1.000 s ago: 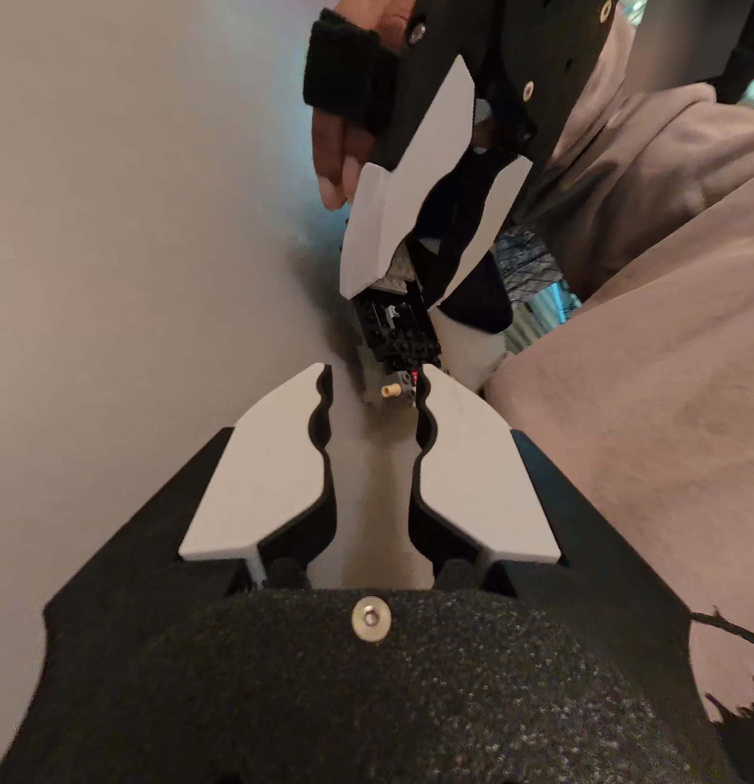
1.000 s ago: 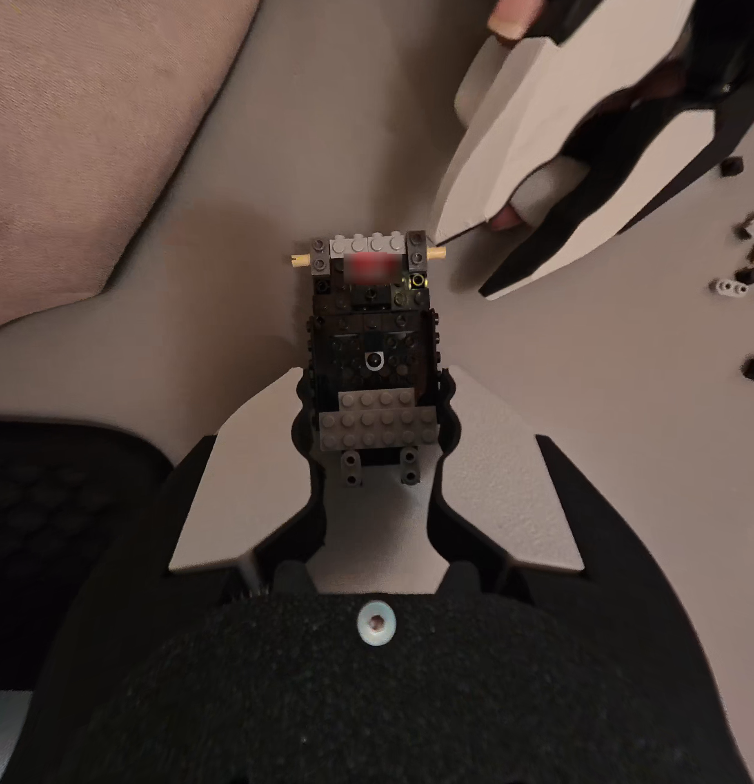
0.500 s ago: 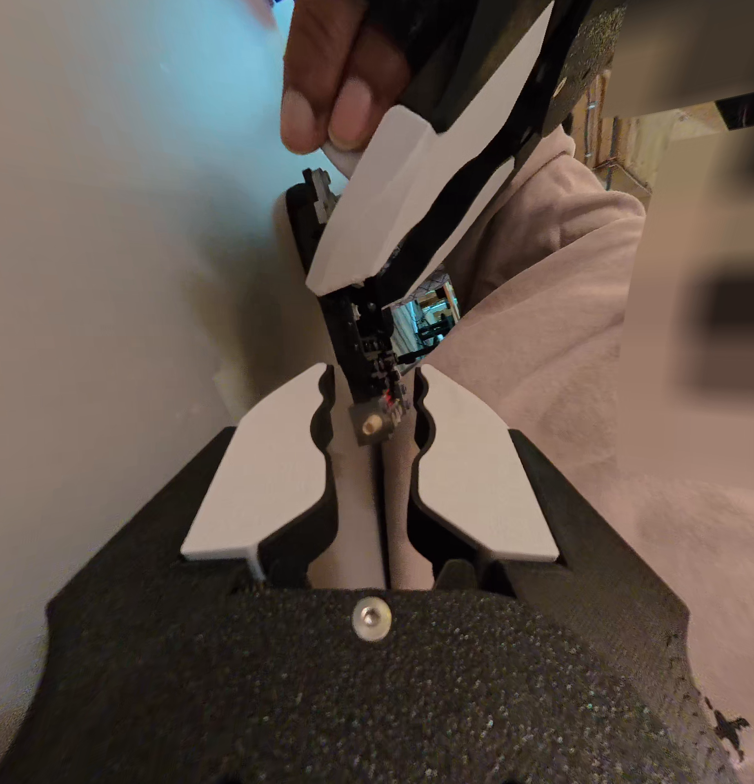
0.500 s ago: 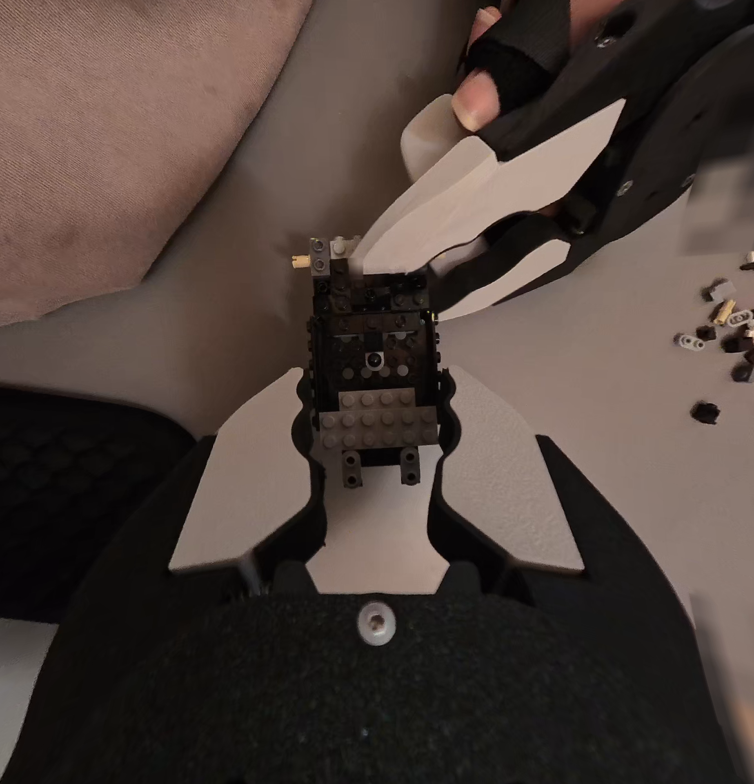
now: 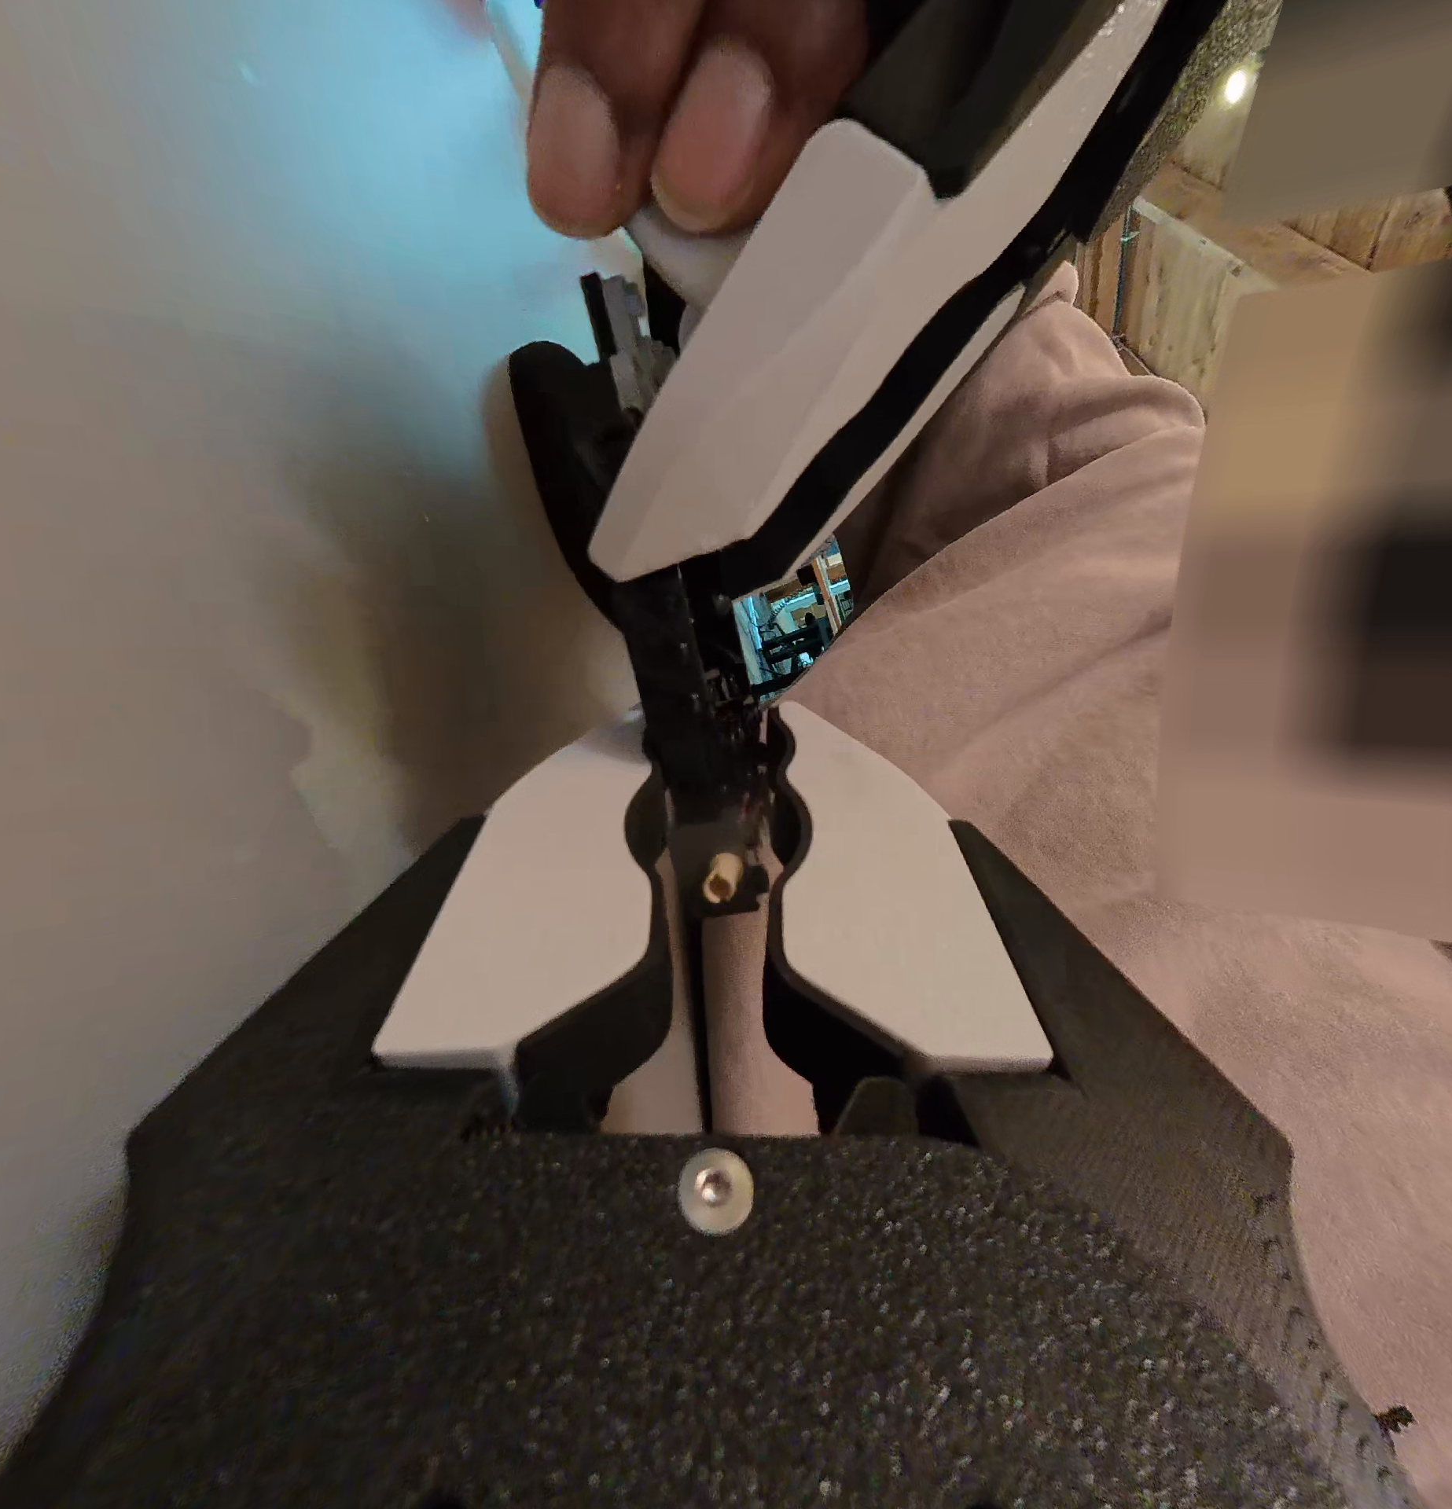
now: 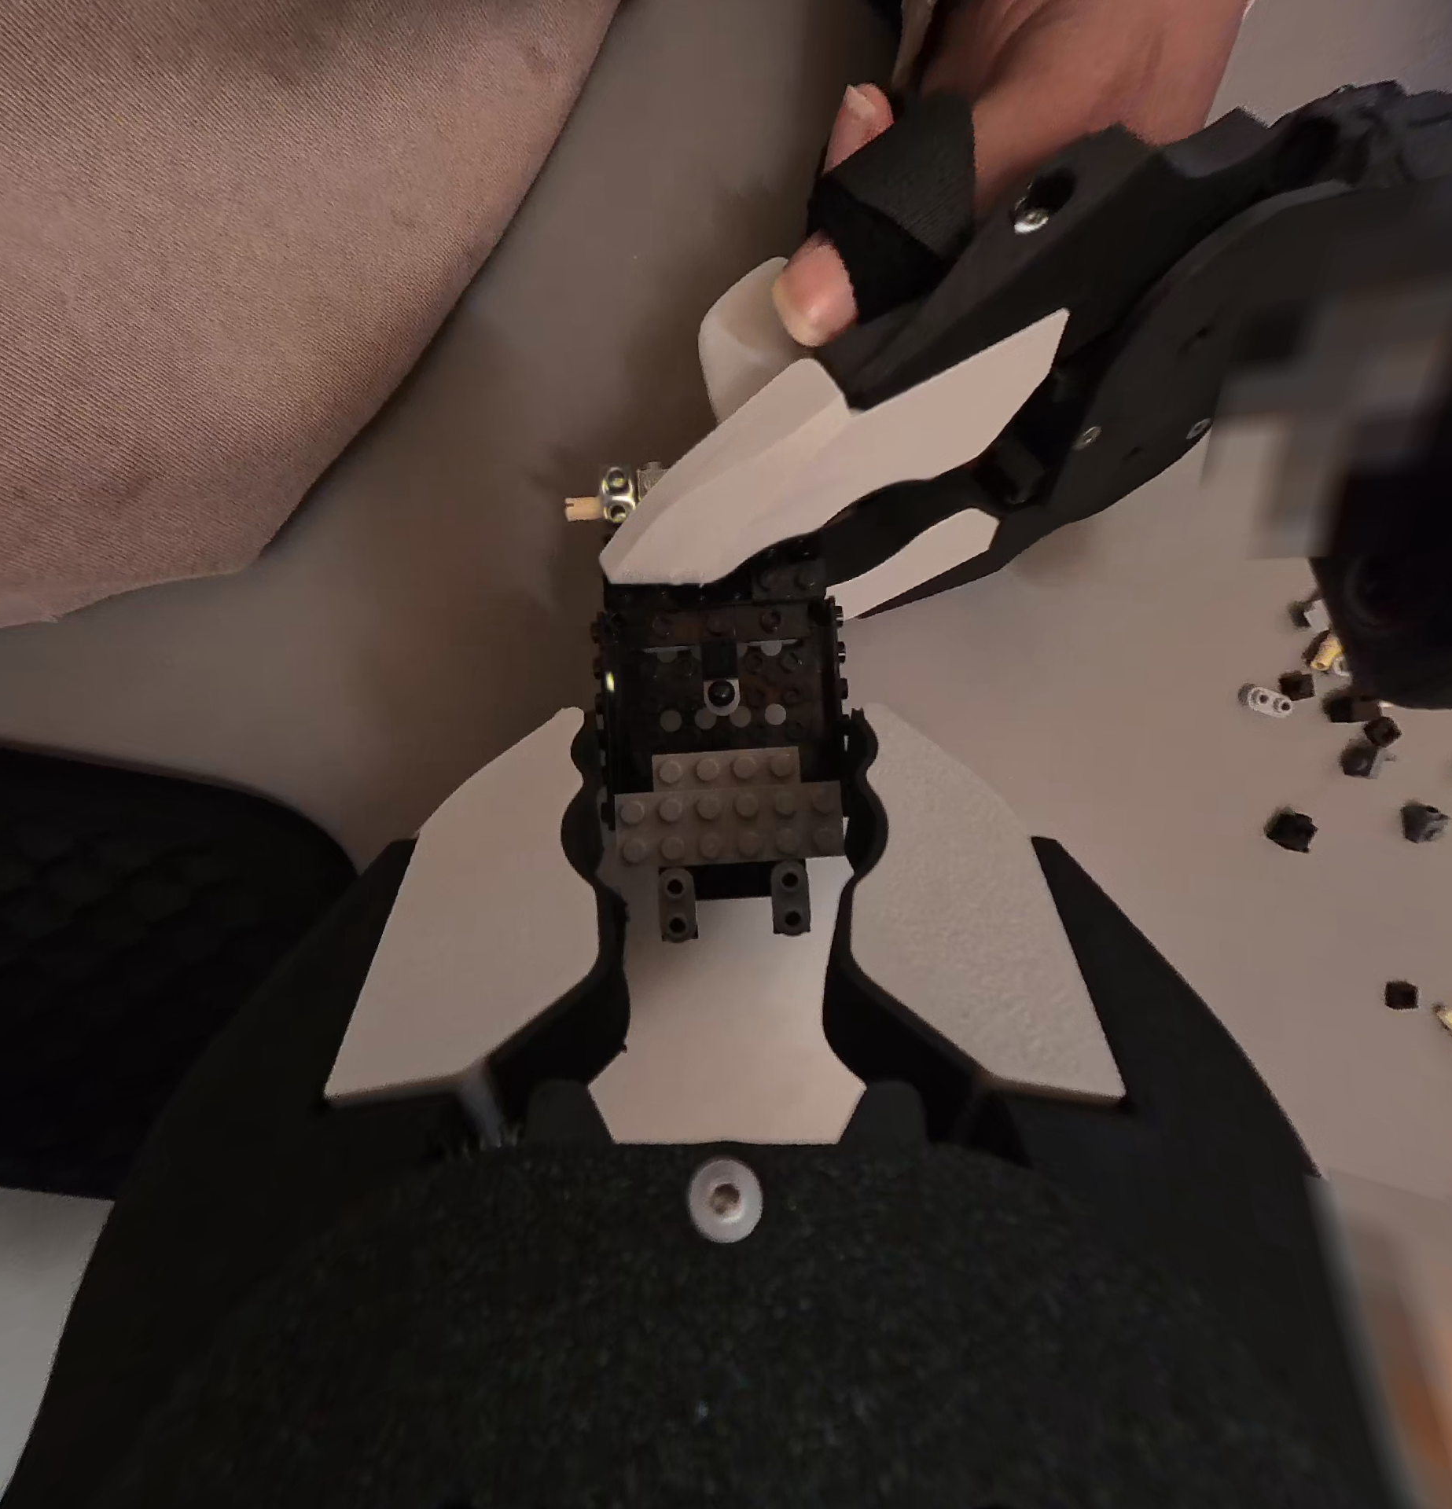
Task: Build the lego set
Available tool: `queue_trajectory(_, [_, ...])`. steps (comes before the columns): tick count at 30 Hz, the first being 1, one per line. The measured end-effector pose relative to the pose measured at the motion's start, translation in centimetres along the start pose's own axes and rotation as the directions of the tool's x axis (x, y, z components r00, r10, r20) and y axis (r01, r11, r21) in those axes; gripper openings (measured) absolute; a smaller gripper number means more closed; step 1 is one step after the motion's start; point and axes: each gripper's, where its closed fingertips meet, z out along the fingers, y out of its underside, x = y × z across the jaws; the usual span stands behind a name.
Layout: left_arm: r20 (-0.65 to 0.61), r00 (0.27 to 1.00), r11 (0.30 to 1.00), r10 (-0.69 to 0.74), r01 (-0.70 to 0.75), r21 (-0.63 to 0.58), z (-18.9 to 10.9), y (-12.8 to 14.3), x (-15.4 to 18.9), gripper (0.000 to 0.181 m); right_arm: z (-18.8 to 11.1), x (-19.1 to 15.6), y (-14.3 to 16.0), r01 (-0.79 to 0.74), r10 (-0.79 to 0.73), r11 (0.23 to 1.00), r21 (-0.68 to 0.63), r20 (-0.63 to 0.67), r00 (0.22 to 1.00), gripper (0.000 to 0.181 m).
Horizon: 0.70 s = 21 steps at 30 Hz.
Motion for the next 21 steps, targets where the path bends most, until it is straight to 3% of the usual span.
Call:
queue_trajectory(10, [-0.026, 0.999, 0.999, -0.032, 0.033, 0.036, 0.1, -0.3, 0.2, 0.017, -0.2, 0.2, 0.1, 0.011, -0.011, 1.000, -0.008, -0.005, 1.000, 0.058])
queue_trajectory(17, [-0.045, 0.995, 0.981, -0.084, 0.091, 0.169, -0.3, -2.1, -0.1, 0.016, -1.0, 1.2, 0.7, -0.064, 0.064, 0.998, -0.006, -0.063, 0.996, 0.062])
queue_trajectory(21, [-0.041, 0.994, 0.963, -0.102, 0.109, 0.248, -0.9, -2.9, -0.5, 0.016, -2.6, 2.1, 1.0, -0.146, 0.156, 0.986, 0.085, -0.138, 0.978, 0.069])
